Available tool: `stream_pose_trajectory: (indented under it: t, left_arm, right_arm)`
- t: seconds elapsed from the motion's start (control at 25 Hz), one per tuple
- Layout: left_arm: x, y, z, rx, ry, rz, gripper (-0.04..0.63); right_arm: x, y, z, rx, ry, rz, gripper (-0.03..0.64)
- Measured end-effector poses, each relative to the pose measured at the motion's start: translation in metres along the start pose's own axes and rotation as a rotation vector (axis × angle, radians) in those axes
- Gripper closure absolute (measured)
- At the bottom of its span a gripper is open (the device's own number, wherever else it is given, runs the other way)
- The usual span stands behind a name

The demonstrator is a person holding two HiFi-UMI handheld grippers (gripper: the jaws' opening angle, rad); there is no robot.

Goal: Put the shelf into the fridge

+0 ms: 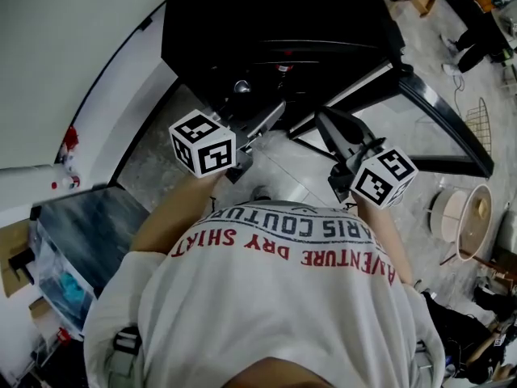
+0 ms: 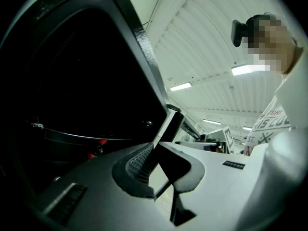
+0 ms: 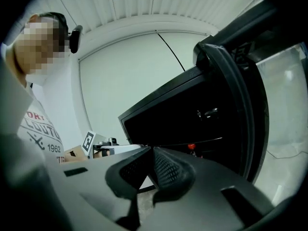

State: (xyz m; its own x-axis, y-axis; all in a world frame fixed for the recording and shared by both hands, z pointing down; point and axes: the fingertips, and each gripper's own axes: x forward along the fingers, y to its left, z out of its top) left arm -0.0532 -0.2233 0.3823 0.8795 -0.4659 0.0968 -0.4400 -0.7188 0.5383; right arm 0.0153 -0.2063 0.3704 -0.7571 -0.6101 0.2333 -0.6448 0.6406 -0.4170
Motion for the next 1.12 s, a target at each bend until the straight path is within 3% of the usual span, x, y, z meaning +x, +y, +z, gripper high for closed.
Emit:
stream_pose_trajectory:
  t: [0.32,0.72,1.12]
  left_arm:
    - [-0.014,-0.036,0.007,-0.030,-0.042,-0.084,0.554]
    - [-0.021,-0.038,0.015,-0.018,-0.049,-0.063,0.554]
    - [-0.022,-0.040,0.015,0.012,-0.056,-0.055,0.554]
  right_arm:
    - [0.000,0.014,0.008,0.041,-0.038,0.046,0.591]
    - [0.008,0.030,0.015,-0.017,-0.037,0.093,0.594]
    - [0.007,0.029,0.010,-0.015,-0.013,0.074,0.594]
